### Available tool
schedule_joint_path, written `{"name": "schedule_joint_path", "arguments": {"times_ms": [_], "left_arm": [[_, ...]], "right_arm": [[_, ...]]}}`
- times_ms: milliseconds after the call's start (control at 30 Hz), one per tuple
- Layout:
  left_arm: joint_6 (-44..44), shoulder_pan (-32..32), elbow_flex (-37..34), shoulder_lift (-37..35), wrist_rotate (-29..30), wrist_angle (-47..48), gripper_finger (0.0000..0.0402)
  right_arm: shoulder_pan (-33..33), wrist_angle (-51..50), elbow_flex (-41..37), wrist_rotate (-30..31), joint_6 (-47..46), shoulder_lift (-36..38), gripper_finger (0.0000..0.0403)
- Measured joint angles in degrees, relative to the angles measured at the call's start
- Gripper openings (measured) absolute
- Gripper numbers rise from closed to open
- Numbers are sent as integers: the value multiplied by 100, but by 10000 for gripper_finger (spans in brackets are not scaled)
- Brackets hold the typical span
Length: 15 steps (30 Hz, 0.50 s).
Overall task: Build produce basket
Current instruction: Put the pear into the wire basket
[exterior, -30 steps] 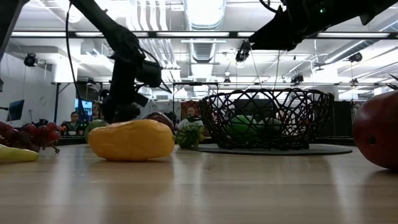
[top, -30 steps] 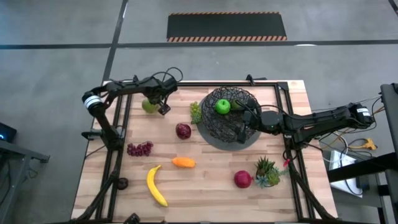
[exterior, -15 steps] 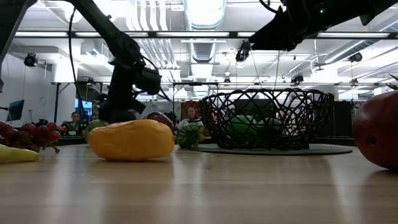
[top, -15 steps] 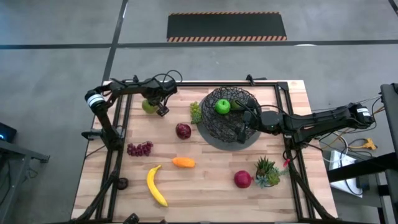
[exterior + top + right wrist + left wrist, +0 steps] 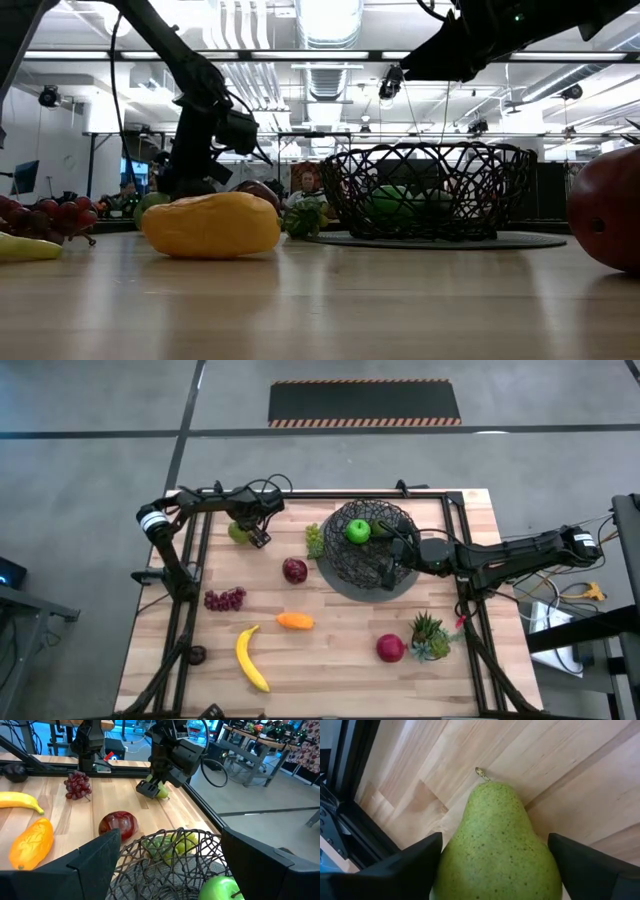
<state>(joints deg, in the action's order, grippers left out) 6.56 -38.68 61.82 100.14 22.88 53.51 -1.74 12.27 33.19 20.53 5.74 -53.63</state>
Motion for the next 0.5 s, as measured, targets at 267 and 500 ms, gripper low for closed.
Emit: {"name": "schedule_joint_path", "arguments": {"times_ms": [267, 500], "left_arm": [[46, 29, 0, -31, 3, -4, 311], [76, 378, 25, -726, 208, -116, 310]], "right_arm": [[0, 0, 0, 0, -9, 0, 327], [0, 0, 0, 0, 22, 0, 327]]}}
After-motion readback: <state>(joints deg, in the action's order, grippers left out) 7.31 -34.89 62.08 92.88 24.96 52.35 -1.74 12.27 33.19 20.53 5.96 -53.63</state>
